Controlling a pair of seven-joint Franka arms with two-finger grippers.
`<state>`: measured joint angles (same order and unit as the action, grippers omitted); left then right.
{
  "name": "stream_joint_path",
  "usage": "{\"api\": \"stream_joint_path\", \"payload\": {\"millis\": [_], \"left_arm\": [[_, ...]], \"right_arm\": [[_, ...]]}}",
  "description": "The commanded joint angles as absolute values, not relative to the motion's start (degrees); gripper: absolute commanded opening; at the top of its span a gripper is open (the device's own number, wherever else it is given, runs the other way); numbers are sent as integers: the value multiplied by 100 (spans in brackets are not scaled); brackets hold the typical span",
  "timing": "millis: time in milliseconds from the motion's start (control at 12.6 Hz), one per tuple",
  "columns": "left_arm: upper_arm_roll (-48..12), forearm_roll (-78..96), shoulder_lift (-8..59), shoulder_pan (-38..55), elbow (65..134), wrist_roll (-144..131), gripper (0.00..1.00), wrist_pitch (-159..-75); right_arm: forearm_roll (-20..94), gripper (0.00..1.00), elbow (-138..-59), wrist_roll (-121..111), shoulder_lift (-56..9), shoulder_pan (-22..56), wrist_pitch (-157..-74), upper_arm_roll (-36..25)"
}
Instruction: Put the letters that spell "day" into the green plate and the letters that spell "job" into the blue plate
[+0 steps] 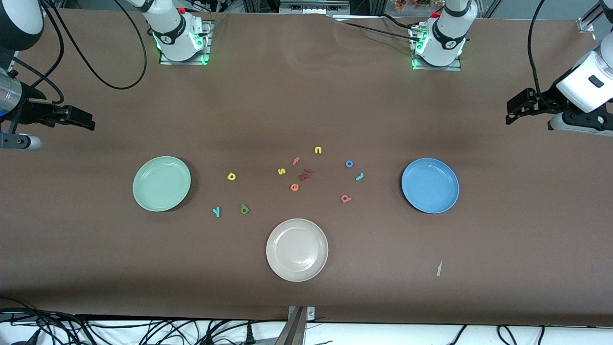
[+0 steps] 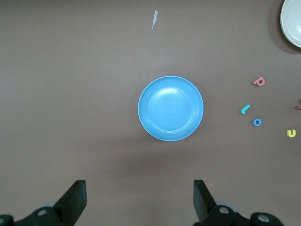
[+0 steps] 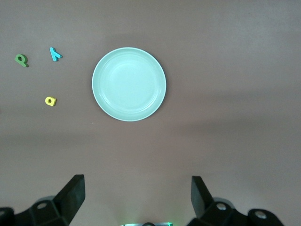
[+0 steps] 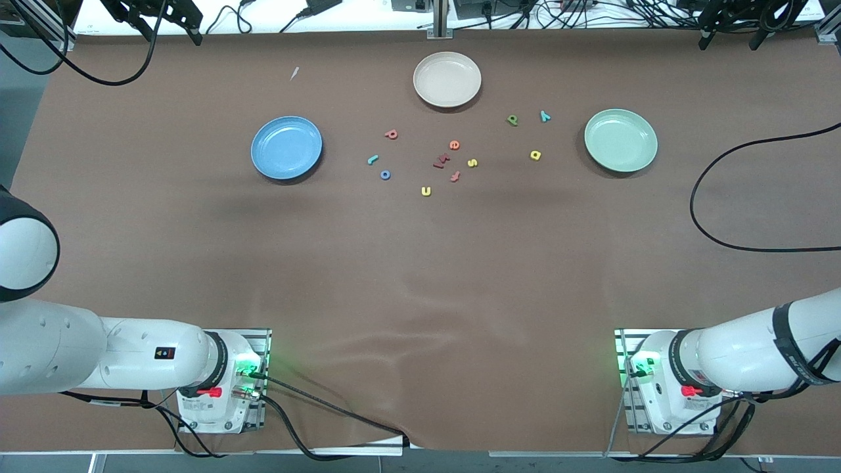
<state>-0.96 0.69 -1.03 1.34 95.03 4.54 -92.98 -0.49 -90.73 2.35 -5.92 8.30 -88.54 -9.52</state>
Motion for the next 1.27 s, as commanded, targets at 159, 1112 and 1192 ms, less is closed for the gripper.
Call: {"api": "stream_joint_path", "payload": {"millis": [159,1112,1192], "left_arm": [[-123,141,-44,132,9343,404,100,-9158],[-228,158,771,861,9211,483,100,-9097],[-281,132,1121,966,9176,553,100,-9158]], "right_arm": [[-26,100,-9158,272,-676,861,-9087,-905],[193,100,-9878,2361,-1186,2029,-10651,-896],[193,100,-9879,2677,-1274,2178,-10739,-896]]}}
